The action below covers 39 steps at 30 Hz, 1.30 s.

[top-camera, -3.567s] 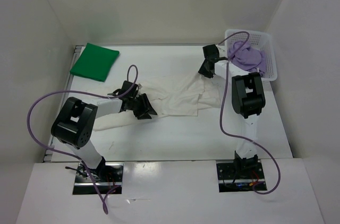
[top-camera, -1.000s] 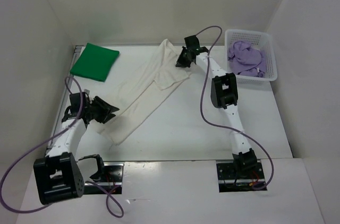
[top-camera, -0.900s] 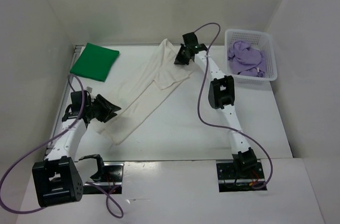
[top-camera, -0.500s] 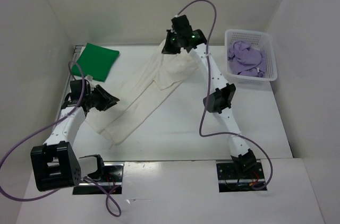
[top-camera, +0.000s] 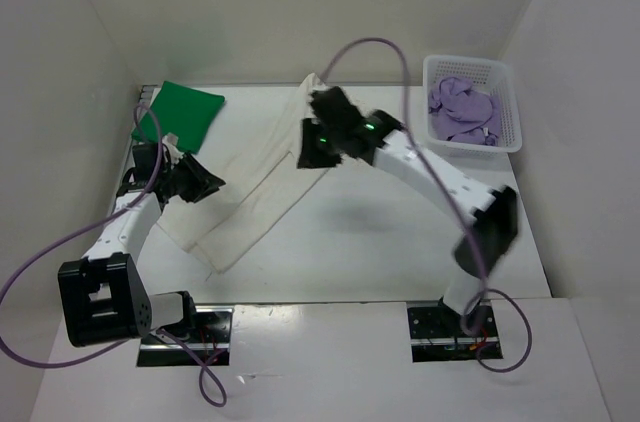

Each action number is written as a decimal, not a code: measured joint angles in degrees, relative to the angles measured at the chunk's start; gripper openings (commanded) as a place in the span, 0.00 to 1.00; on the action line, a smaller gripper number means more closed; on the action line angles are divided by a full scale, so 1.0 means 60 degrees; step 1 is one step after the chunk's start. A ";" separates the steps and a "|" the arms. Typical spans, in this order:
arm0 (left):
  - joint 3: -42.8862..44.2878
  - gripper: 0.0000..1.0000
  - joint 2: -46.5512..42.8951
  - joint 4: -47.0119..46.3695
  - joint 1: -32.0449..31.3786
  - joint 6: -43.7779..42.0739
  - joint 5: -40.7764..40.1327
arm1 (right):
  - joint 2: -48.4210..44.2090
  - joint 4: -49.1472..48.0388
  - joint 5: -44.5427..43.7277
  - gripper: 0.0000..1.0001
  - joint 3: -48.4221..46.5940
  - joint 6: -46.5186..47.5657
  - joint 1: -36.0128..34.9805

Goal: Fold and stack the t-shirts
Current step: Rotate the tshirt 85 degrees

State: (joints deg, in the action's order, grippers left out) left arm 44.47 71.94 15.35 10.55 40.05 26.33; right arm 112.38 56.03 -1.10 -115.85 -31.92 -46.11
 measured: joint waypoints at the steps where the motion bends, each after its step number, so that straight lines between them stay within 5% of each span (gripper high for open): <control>1: 0.0000 0.40 0.0025 0.0000 -0.0004 -0.0033 0.0011 | -0.1457 -0.1086 0.0328 0.38 0.1963 -0.0248 0.0280; 4: 0.0000 0.49 0.0117 -0.0018 -0.0036 -0.0153 0.0022 | -0.5056 -0.3351 0.1195 0.40 0.6218 -0.1180 0.1337; 7: 0.0000 0.53 0.0160 -0.0036 -0.0102 -0.0131 0.0018 | -0.5982 -0.5187 0.1355 0.48 0.7635 -0.2022 0.1213; 11: 0.0007 0.58 0.0171 -0.0044 -0.0117 -0.0131 -0.0022 | -0.4098 -0.7639 0.1501 0.48 0.8524 -0.2965 -0.0058; 15: 0.0018 0.60 0.0171 -0.0040 -0.0120 -0.0113 -0.0157 | -0.1949 -0.8204 0.1319 0.55 0.9089 -0.3880 -0.0572; 22: 0.0036 0.61 0.0171 -0.0040 -0.0120 -0.0109 -0.0346 | -0.0401 -0.9256 0.0969 0.59 0.8797 -0.5034 -0.0586; 24: 0.0036 0.61 0.0171 -0.0044 -0.0138 -0.0109 -0.0353 | 0.0004 -0.9639 0.1053 0.54 0.8495 -0.5293 -0.0586; 28: 0.0036 0.61 0.0171 -0.0047 -0.0233 -0.0117 -0.0382 | 0.1005 -1.0051 0.1217 0.19 0.7566 -0.5665 -0.0586; 30: 0.0036 0.61 0.0171 -0.0044 -0.0324 -0.0138 -0.0412 | 0.1351 -1.0051 0.1239 0.09 0.7209 -0.5774 -0.0586; 35: 0.0055 0.61 0.0171 0.0098 -0.0645 -0.0211 -0.0488 | 0.0925 -1.0007 0.1359 0.04 0.7810 -0.5446 -0.0408; 39: 0.0058 0.61 0.0182 0.0215 -0.1300 -0.0277 -0.0590 | -0.1020 -0.9092 0.2109 0.06 0.9766 -0.4175 0.0718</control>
State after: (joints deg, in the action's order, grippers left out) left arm 44.82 73.03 16.64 2.74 38.39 22.79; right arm 106.26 1.48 11.55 -57.25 -56.97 -41.80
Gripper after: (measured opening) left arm 0.608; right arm 0.053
